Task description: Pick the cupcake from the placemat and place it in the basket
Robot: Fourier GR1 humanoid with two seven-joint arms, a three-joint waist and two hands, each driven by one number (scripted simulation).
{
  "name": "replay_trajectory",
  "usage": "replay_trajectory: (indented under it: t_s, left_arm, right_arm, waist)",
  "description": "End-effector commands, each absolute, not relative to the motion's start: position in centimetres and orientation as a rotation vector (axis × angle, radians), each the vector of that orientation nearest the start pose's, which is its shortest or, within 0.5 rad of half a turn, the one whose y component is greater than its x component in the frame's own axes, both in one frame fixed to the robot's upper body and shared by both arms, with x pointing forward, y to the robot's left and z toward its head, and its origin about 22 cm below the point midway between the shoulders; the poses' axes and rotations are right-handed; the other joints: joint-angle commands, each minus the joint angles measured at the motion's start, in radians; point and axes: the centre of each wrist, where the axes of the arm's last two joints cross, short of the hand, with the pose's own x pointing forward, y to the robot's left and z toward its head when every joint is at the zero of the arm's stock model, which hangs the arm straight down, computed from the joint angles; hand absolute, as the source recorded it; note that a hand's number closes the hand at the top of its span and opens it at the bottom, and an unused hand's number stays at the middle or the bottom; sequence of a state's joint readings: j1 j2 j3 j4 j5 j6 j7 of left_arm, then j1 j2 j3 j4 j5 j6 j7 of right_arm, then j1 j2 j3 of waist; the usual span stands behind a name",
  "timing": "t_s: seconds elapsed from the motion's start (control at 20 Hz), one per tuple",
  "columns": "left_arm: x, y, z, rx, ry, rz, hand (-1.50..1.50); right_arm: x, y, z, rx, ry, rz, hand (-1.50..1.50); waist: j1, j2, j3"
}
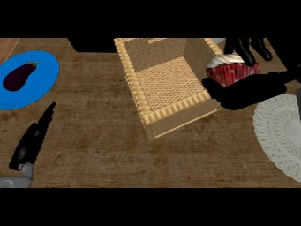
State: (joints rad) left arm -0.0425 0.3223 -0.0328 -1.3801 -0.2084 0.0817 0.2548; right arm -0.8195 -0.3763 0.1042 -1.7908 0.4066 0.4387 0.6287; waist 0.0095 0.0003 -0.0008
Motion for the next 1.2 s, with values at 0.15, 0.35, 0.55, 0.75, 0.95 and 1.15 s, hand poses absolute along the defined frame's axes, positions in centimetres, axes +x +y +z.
replay_trajectory:
  t_s: [0.15, 0.35, 0.55, 0.75, 0.95, 1.15]
  left_arm:
    - [24.5, 30.3, 0.1, 0.485, -1.161, -0.295, 0.00]
    - [23.6, 30.9, -2.4, 0.487, -1.161, -0.316, 0.00]
    - [25.3, 31.6, -0.9, 0.488, -1.162, -0.299, 0.00]
    - [24.6, 31.5, -1.5, 0.476, -1.150, -0.324, 0.00]
    - [24.2, 31.5, -1.6, 0.482, -1.156, -0.320, 0.00]
    - [23.8, 31.6, -0.9, 0.521, -1.154, -0.316, 0.00]
  right_arm:
    - [32.3, -13.7, 26.0, -0.751, -1.662, 1.012, 1.50]
    - [33.3, -11.0, 22.8, -0.779, -1.618, 1.013, -1.50]
    - [36.3, -13.3, 21.3, -0.704, -1.632, 0.962, -1.50]
    - [37.2, -10.9, 21.7, -0.713, -1.712, 0.883, -1.50]
    - [36.5, -11.2, 22.0, -0.662, -1.760, 0.630, -1.50]
    - [36.7, -14.8, 22.2, -0.661, -1.685, 0.450, -1.50]
  waist:
    - [0.001, -0.001, 0.001]
    - [0.000, 0.000, 0.000]
    - [-0.002, 0.002, 0.001]
    - [0.001, 0.002, 0.001]
    - [-0.001, 0.000, 0.001]
    - [-0.007, -0.003, 0.001]
